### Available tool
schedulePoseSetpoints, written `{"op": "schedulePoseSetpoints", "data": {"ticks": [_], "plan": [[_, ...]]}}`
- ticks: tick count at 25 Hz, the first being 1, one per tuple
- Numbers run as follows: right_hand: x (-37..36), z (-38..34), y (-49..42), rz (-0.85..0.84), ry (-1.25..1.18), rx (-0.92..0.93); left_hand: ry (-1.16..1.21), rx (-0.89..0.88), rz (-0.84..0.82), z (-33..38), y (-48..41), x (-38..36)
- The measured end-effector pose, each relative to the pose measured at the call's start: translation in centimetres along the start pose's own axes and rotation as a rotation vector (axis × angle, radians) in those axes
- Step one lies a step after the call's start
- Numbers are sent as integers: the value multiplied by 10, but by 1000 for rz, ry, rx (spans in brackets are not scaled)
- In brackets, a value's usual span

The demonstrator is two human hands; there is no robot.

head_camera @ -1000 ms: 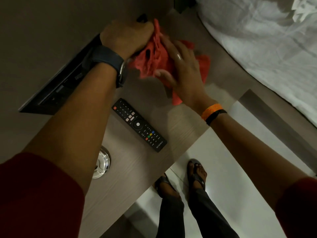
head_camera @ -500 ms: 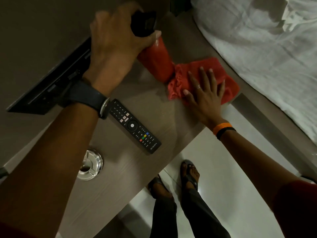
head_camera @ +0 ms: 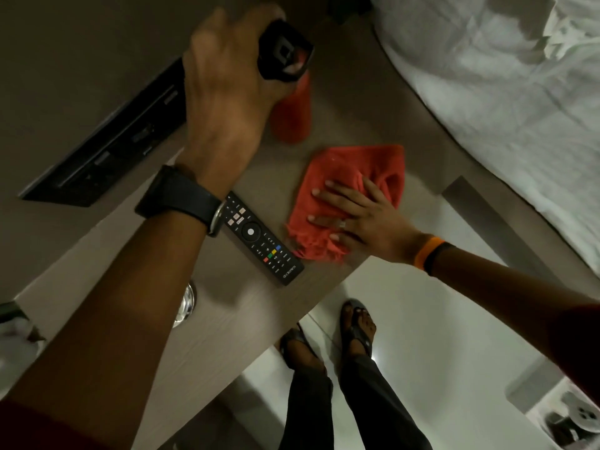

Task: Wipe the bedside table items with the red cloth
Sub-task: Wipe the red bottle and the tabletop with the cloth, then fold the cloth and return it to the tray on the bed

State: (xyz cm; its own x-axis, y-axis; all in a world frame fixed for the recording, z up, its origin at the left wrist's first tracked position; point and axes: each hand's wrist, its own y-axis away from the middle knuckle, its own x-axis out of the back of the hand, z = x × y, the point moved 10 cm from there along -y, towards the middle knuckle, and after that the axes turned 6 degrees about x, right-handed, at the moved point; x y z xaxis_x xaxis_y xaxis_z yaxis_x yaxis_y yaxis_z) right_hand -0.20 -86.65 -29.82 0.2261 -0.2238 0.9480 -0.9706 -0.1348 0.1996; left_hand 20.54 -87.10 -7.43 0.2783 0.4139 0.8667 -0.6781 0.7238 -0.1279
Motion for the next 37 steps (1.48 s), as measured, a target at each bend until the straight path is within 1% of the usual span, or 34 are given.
{"op": "schedulePoseSetpoints", "data": {"ticks": [2, 4, 8, 10, 12, 13, 14, 15, 16, 17, 18, 19, 20, 21, 22, 23, 24, 25, 26, 27, 28, 29, 30, 31, 32, 33, 35, 37], "plan": [[1, 11, 29, -26, -55, -38, -10, 48, -57, -4, 5, -12], [7, 11, 50, -35, -116, -87, -36, 49, -57, 3, 13, -17], [33, 5, 74, 89, -246, -191, -79, 152, -36, 4, 15, -16], [37, -2, 80, 80, -341, -221, -21, 194, -37, 2, 26, -15], [34, -5, 91, 61, -503, -299, 105, 243, 47, -4, 54, -11], [35, -11, 96, 70, -587, -325, 135, 293, 82, -12, 73, -13], [42, -21, 99, 93, -666, -335, 157, 375, 44, -23, 94, -23], [53, -35, 97, 127, -703, -306, 221, 526, -111, -40, 122, -49], [67, -58, 92, 161, -676, -215, 337, 735, -352, -54, 160, -80], [83, -85, 86, 199, -589, -90, 513, 939, -612, -56, 204, -108], [95, -113, 81, 220, -491, 28, 716, 1080, -804, -50, 243, -123], [101, -140, 78, 211, -401, 131, 901, 1122, -854, -45, 268, -127], [104, -164, 76, 182, -352, 202, 1030, 1114, -804, -48, 283, -125], [106, -186, 76, 170, -376, 241, 1083, 1112, -712, -59, 297, -116], [111, -200, 76, 192, -496, 232, 1086, 1119, -619, -72, 311, -103], [118, -208, 76, 265, -689, 171, 1084, 1124, -538, -84, 324, -88], [125, -212, 78, 381, -889, 70, 1101, 1120, -459, -94, 338, -70], [129, -212, 78, 519, -1032, -70, 1133, 1109, -362, -105, 350, -50], [126, -216, 78, 618, -1132, -246, 1177, 1092, -243, -116, 364, -24], [116, -222, 77, 659, -1221, -440, 1225, 1077, -133, -127, 377, 0], [99, -235, 70, 609, -1333, -626, 1288, 1068, -43, -137, 391, 22], [79, -260, 57, 430, -1450, -754, 1365, 1050, 30, -147, 407, 44], [63, -287, 43, 229, -1537, -812, 1449, 1024, 84, -156, 422, 64], [58, -317, 26, 97, -1605, -796, 1522, 994, 126, -167, 441, 86], [62, -344, 8, 38, -1655, -737, 1584, 980, 158, -177, 460, 105], [73, -369, -12, 32, -1686, -642, 1627, 982, 191, -187, 479, 122], [102, -417, -45, 87, -1618, -463, 1642, 1016, 273, -210, 518, 157], [122, -476, -71, 70, -1538, -294, 1543, 1016, 346, -233, 554, 199]]}}
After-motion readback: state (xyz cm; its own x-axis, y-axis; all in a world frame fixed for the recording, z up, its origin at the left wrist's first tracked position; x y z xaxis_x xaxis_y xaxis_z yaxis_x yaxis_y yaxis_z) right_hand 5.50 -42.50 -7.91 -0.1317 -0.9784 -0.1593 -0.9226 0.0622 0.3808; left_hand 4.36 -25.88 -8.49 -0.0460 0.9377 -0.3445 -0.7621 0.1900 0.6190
